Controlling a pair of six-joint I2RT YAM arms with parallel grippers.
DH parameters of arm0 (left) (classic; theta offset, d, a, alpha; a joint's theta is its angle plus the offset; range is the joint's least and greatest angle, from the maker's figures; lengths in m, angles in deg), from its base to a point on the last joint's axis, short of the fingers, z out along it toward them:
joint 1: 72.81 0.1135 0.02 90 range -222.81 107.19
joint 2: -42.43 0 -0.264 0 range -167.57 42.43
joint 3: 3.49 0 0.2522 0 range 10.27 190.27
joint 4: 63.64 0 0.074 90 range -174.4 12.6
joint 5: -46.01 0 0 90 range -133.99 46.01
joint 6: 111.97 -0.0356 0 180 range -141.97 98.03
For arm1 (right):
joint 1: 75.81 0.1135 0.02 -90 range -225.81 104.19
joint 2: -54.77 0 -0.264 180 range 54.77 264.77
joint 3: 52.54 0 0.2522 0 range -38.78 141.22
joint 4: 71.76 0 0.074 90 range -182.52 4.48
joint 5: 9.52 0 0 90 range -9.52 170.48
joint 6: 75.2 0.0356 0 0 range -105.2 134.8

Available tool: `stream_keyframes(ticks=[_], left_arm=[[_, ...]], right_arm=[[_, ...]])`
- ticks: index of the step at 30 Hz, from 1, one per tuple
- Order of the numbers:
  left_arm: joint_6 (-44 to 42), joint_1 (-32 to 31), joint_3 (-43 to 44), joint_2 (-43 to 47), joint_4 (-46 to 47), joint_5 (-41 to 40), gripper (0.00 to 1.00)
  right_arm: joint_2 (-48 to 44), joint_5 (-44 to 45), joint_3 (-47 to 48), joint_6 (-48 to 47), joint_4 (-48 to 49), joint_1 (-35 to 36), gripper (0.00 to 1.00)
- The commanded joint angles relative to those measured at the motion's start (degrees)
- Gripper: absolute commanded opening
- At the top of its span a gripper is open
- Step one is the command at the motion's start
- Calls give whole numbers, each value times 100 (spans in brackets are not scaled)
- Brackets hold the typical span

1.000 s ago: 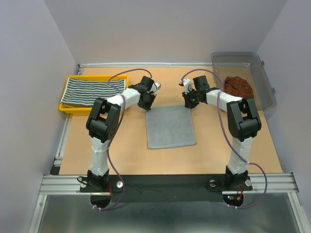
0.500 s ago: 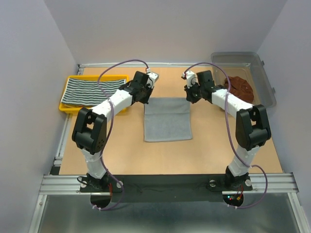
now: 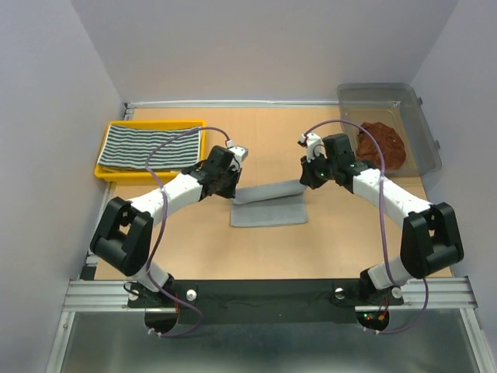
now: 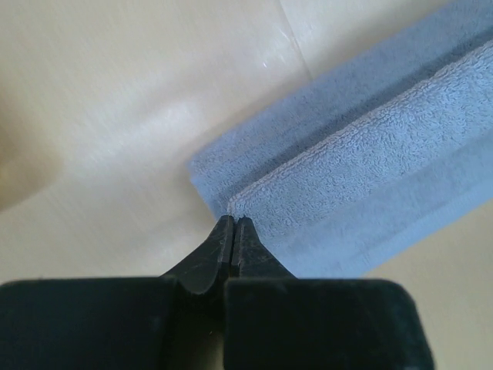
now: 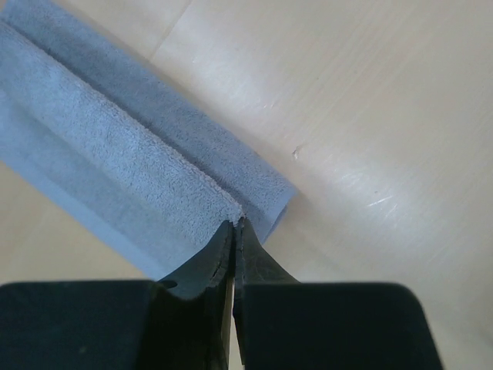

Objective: Fold and stack the towels
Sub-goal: Fold the towel

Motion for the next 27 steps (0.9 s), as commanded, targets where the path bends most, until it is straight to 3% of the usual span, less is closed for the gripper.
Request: stream_keyframes(ticks=[1,11,18,27], left_arm=[[552,-101,-406,664,137,53,0],[1229,-242,-1137,1193,269,599,0],[1510,-251,-1392,807,427,204,0],[1485,-251,-945,718,243,-271,0]], right_arm=[[-525,-144,-419,546,-6,49,1],[-720,-372,-1150,1794,29,49,1],[-431,-364,-1414,2199,292,49,1],[-491,-75,-1257,2077,416,49,1]])
